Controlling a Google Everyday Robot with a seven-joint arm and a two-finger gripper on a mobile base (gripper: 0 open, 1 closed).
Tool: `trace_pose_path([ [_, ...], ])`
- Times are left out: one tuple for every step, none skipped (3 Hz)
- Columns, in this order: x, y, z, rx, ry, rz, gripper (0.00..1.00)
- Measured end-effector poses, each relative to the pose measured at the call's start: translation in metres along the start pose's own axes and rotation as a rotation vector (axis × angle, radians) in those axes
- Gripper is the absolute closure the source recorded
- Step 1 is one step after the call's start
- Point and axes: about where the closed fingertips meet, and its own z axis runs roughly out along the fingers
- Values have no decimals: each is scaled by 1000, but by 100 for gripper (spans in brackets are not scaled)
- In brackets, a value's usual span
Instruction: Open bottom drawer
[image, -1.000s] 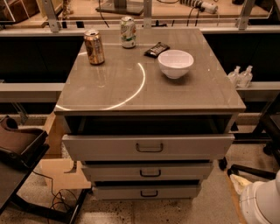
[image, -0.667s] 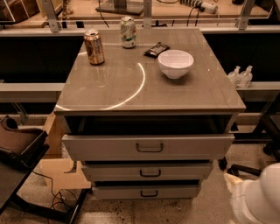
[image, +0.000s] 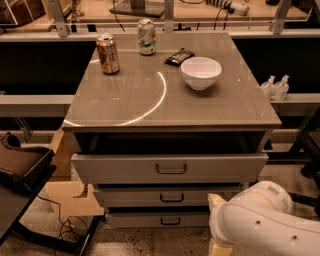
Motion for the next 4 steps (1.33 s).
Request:
trace_pose_path([
  [-29, -14, 37, 24, -24, -50, 0],
  [-48, -24, 55, 51, -62, -11, 0],
  [-48, -25, 55, 60, -61, 49, 0],
  [-48, -25, 55, 59, -61, 49, 0],
])
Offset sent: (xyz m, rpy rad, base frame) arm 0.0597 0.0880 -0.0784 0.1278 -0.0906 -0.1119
